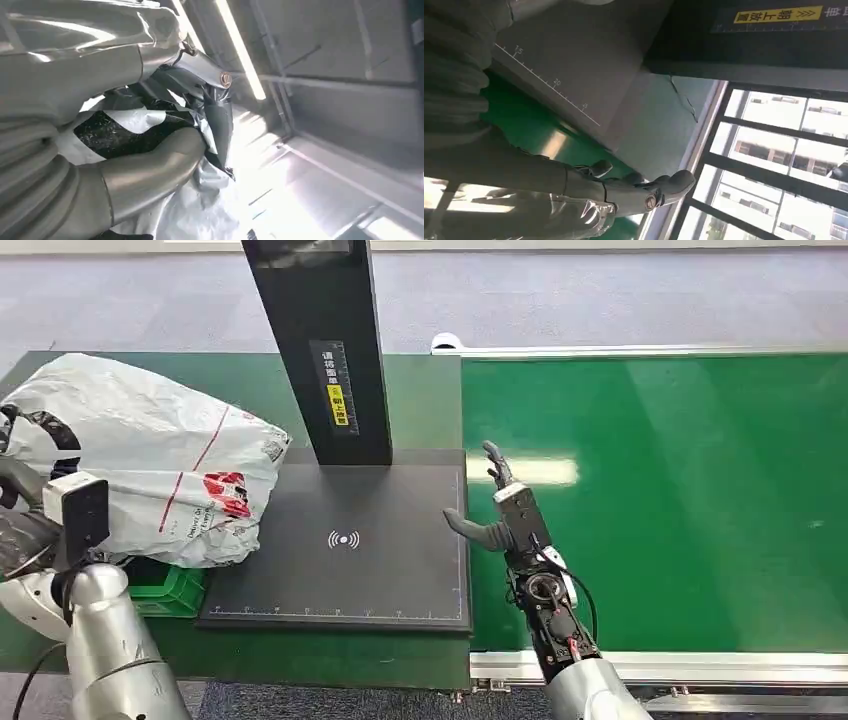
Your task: Moved the parcel from conveyor to table for the left to box.
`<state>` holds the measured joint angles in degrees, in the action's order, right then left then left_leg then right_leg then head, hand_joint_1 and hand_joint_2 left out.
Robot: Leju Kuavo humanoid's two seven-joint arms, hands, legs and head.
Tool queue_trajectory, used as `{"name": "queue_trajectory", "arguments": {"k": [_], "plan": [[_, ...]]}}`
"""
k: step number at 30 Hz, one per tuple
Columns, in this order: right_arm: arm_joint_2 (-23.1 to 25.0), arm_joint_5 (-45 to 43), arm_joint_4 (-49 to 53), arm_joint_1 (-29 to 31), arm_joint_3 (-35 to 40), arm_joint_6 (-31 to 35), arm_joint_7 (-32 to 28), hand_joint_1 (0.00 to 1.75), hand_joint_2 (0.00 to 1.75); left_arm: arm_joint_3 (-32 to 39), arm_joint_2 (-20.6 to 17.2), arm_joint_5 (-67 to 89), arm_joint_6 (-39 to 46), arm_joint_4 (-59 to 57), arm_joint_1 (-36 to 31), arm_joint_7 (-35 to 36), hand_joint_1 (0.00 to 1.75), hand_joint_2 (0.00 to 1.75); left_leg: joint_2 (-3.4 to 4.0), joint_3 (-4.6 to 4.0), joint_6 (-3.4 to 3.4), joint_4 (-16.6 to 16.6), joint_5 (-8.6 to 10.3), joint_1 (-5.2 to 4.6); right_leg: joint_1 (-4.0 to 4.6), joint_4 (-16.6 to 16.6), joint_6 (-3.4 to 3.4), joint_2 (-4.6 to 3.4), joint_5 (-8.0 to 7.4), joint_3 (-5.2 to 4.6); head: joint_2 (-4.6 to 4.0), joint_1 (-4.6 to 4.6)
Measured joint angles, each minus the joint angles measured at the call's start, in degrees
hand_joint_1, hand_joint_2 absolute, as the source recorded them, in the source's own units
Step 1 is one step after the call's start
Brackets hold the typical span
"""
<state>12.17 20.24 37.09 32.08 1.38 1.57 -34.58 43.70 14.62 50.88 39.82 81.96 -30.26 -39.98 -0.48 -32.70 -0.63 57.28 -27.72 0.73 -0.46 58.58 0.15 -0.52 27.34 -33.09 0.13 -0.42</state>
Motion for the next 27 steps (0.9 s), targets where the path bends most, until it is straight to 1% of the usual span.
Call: {"name": "queue_trajectory", "arguments": {"k": [7, 16, 17, 18, 19, 20, 21, 22, 23, 24, 26, 27], "plan": [[0.11, 0.90, 0.00, 0.02, 0.00, -0.61, 0.00, 0.00, 1.75, 4.96, -1.09, -4.44, 0.02, -4.30, -1.59, 0.00, 1.75, 1.75, 0.01, 0.00, 0.00, 0.00, 0.00, 0.00, 0.00, 0.00, 0.00, 0.00, 0.00, 0.00, 0.00, 0.02], [0.13, 1.18, 0.00, 0.01, 0.00, -0.63, 0.00, 0.00, 1.75, 7.27, -1.71, -5.49, 0.02, -5.13, -1.85, 0.00, 1.75, 1.75, 0.00, 0.00, 0.00, 0.00, 0.00, 0.00, 0.00, 0.00, 0.00, 0.00, 0.00, 0.00, 0.00, 0.00], [0.13, 1.20, 0.00, 0.02, 0.00, -0.63, 0.00, 0.00, 1.75, 7.43, -1.73, -5.46, 0.02, -5.22, -1.87, 0.00, 1.66, 1.75, 0.00, 0.00, 0.00, 0.00, 0.00, 0.00, 0.00, 0.00, 0.00, 0.00, 0.00, 0.00, 0.00, 0.00], [0.13, 1.20, 0.00, 0.01, 0.00, -0.64, 0.00, 0.00, 1.75, 7.64, -1.73, -5.21, 0.02, -5.37, -1.93, 0.00, 1.54, 1.75, 0.00, 0.00, 0.00, 0.00, 0.00, 0.00, 0.00, 0.00, 0.00, 0.00, 0.00, 0.00, 0.00, 0.00], [0.13, 1.25, 0.00, 0.01, 0.00, -0.65, 0.00, 0.00, 1.75, 8.02, -1.75, -4.50, 0.02, -5.53, -2.08, 0.00, 1.15, 1.75, 0.00, 0.00, 0.00, 0.00, 0.00, 0.00, 0.00, 0.00, 0.00, 0.00, 0.00, 0.00, 0.00, 0.00], [0.13, 1.38, 0.00, 0.01, 0.00, -0.65, 0.00, 0.00, 1.75, 8.65, -1.88, -3.51, 0.02, -5.78, -2.29, 0.00, 1.20, 1.75, 0.01, 0.00, 0.00, 0.00, 0.00, 0.00, 0.00, 0.00, 0.00, 0.00, 0.00, 0.00, 0.00, 0.00], [0.13, 1.44, 0.00, -0.01, 0.00, -0.65, 0.00, 0.00, 1.75, 9.33, -2.03, -2.00, 0.02, -6.09, -2.57, 0.00, 1.34, 1.75, 0.02, 0.00, 0.00, 0.00, 0.00, 0.00, 0.00, 0.00, 0.00, -0.01, 0.00, -0.01, 0.00, 0.00], [0.13, 1.55, 0.02, -0.04, 0.00, -0.68, 0.02, 0.00, 1.75, 10.25, -2.23, 1.06, 0.02, -6.73, -3.00, 0.00, 1.24, 1.75, 0.01, 0.00, 0.00, 0.00, 0.00, 0.00, 0.00, 0.00, 0.00, -0.01, 0.00, -0.01, 0.00, 0.00], [0.13, 1.70, 0.15, -0.08, 0.00, -0.66, 0.04, 0.00, 1.75, 11.56, -2.60, 5.79, 0.02, -7.80, -3.66, 0.00, 0.77, 1.75, 0.01, 0.00, 0.00, 0.00, 0.00, 0.00, 0.00, 0.00, 0.00, 0.00, 0.00, -0.01, 0.00, 0.00], [0.13, 1.84, 0.22, -0.08, 0.00, -0.68, 0.04, 0.00, 1.75, 13.27, -2.82, 10.33, 0.02, -9.19, -4.46, 0.00, 0.00, 1.75, 0.00, 0.00, 0.00, 0.00, 0.01, 0.00, 0.01, 0.00, 0.00, 0.01, 0.00, 0.01, 0.00, 0.00], [0.13, 1.99, 0.44, -0.12, 0.00, -0.74, 0.07, 0.00, 1.75, 16.86, -3.33, 17.66, 0.02, -11.83, -6.16, 0.09, 0.00, 1.75, -0.01, 0.01, 0.00, 0.00, 0.01, 0.01, 0.01, 0.00, 0.00, 0.00, 0.00, 0.00, 0.00, 0.00], [0.11, 2.16, 0.55, -0.15, 0.00, -0.81, 0.11, 0.00, 1.75, 18.87, -3.63, 22.00, 0.02, -13.66, -6.83, 1.51, 0.00, 1.75, 0.02, 0.02, 0.00, 0.00, 0.01, 0.00, 0.01, 0.00, 0.00, 0.00, 0.00, 0.00, 0.00, 0.00]]}}
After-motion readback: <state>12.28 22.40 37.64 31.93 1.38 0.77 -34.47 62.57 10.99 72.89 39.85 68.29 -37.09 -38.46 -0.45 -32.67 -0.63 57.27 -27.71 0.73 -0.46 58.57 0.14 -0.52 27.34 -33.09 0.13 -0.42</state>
